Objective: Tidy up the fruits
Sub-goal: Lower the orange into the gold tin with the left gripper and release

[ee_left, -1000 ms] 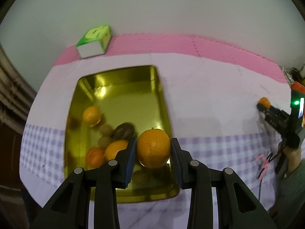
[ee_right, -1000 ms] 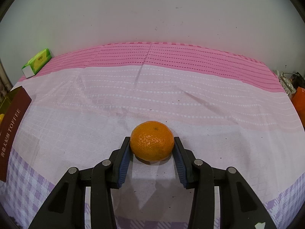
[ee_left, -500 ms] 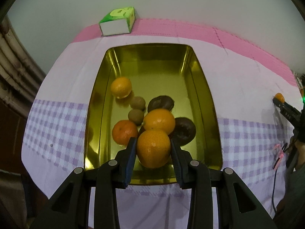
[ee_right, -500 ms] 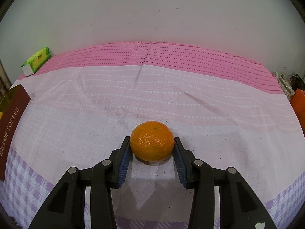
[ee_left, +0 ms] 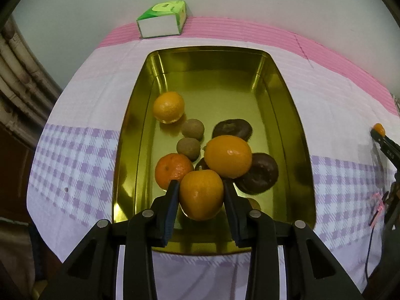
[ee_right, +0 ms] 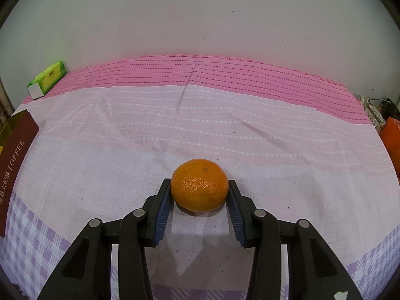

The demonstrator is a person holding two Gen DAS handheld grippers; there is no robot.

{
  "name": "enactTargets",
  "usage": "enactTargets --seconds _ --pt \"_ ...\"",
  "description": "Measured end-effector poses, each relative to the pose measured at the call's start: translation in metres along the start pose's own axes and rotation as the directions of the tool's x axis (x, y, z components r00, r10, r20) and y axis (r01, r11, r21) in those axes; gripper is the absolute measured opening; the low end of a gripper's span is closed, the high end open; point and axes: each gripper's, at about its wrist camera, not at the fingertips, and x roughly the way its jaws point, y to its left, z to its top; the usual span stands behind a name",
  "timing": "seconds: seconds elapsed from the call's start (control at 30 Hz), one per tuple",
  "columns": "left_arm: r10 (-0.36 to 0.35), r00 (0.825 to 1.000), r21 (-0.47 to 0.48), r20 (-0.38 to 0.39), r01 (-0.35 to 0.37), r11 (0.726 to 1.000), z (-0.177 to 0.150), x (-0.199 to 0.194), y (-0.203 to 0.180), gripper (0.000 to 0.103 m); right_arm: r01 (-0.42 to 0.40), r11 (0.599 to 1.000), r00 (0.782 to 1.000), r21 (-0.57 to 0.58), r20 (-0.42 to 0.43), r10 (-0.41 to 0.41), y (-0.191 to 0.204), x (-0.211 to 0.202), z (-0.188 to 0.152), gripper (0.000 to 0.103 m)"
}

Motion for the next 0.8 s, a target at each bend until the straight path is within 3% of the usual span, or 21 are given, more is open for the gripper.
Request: enactTargets --seconds 0.4,0.8 --pt "0.039 0.999 0.047 0.023 -0.040 0.998 0.022 0.012 0.001 0.037 0.000 1.000 1.000 -0.001 0.000 0.000 0.000 0.000 0.000 0.040" --pt "0.041 0.999 0.065 0.008 -0.041 0.997 0.015 0.012 -0.003 0.037 0.000 1.000 1.000 -0.001 0.000 0.000 0.000 0.000 0.000 0.040"
